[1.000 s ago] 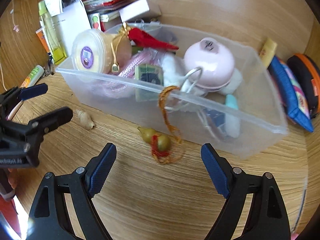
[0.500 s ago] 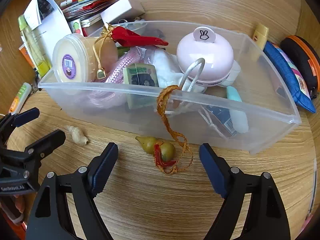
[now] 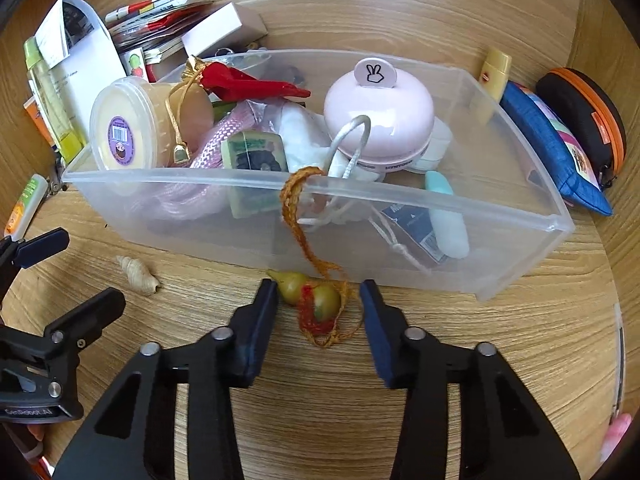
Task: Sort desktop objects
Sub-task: 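Grasp the beige seashell with the left tool while the right tool grasps the yellow gourd charm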
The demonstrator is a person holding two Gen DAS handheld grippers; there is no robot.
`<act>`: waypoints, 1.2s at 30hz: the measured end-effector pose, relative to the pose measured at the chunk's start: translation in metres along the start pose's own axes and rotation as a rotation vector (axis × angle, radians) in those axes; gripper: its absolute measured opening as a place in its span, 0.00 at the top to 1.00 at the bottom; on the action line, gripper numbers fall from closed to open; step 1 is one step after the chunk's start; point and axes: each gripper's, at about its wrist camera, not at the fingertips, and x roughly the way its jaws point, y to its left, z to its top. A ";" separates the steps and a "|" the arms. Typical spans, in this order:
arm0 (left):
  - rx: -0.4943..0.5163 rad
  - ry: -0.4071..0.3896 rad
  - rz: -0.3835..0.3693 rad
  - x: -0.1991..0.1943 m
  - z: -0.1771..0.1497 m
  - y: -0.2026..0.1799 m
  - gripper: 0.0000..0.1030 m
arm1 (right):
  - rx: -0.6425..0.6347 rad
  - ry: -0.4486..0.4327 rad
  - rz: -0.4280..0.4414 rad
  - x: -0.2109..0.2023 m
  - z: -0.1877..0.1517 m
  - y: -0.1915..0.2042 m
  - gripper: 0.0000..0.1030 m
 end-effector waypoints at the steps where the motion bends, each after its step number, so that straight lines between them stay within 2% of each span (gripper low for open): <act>1: 0.003 0.001 0.005 0.000 0.000 -0.001 0.04 | -0.007 -0.002 0.003 -0.001 0.000 0.000 0.71; 9: 0.050 0.015 0.024 0.005 0.002 -0.014 0.04 | 0.002 0.002 0.077 -0.007 -0.002 -0.013 0.73; 11: 0.059 0.022 0.018 0.008 0.003 -0.018 0.09 | 0.029 0.008 0.109 -0.009 -0.003 -0.023 0.73; 13: 0.063 0.039 0.003 0.012 0.004 -0.021 0.22 | 0.053 0.009 0.131 -0.009 -0.004 -0.032 0.73; 20: 0.037 0.033 -0.030 0.013 0.005 -0.022 0.47 | 0.065 -0.008 0.143 -0.014 0.003 -0.053 0.73; 22: 0.038 0.027 -0.029 0.012 0.004 -0.022 0.61 | 0.067 -0.010 0.149 -0.010 0.003 -0.044 0.73; 32: 0.023 0.016 -0.016 0.004 0.000 -0.024 0.61 | 0.085 -0.052 0.173 -0.027 -0.003 -0.058 0.73; 36: 0.019 -0.001 -0.044 -0.004 0.001 -0.030 0.61 | 0.092 -0.066 0.179 -0.033 -0.002 -0.061 0.73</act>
